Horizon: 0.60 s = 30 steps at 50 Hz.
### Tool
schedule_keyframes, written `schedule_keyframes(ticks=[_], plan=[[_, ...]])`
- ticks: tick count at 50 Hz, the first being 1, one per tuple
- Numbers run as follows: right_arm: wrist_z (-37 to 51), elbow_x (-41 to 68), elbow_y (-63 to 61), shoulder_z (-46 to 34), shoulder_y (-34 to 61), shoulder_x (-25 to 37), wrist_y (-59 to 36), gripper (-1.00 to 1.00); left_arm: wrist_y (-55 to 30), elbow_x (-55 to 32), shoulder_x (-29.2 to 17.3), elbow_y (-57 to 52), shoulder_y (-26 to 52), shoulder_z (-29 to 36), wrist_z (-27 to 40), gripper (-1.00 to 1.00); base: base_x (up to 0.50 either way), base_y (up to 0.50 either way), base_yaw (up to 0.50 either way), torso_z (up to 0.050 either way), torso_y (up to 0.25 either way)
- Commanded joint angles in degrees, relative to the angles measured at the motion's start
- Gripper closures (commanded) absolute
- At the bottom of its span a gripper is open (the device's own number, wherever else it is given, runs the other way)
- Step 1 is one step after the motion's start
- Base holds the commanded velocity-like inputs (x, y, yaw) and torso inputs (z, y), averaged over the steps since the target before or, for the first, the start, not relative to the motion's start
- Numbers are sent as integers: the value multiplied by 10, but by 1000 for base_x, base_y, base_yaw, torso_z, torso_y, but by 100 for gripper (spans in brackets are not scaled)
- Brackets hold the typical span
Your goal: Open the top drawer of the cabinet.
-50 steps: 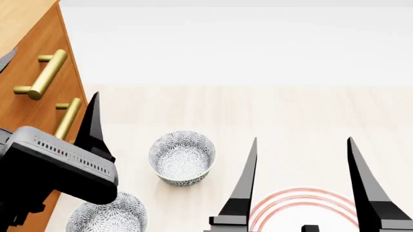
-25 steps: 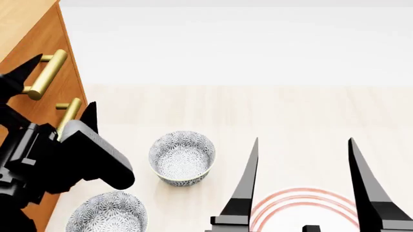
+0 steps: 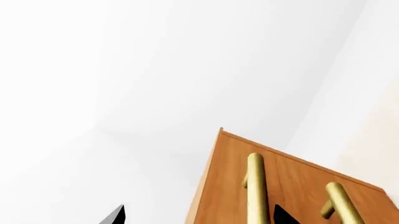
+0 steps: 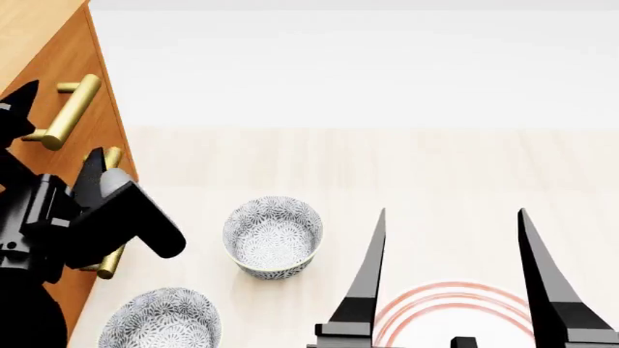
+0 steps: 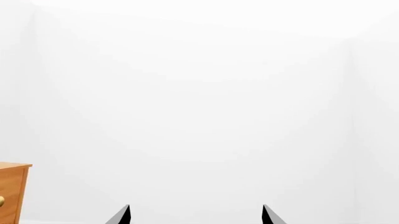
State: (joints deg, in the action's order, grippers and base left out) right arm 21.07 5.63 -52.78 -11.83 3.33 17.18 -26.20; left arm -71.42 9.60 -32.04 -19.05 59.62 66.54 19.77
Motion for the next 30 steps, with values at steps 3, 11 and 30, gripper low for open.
schedule_keyframes(ticks=[3,11,30], plan=[[5,2,1,-3,0,3,1,-100,12,10,8,46,12,28,-1,-100,0,0,0,0,0],[6,6,5,-2,0,6,7,-100,13,21,12,70,23,51,-4,-100,0,0,0,0,0],[12,12,2,-2,2,11,5,-100,42,21,25,149,30,69,-10,-100,0,0,0,0,0]])
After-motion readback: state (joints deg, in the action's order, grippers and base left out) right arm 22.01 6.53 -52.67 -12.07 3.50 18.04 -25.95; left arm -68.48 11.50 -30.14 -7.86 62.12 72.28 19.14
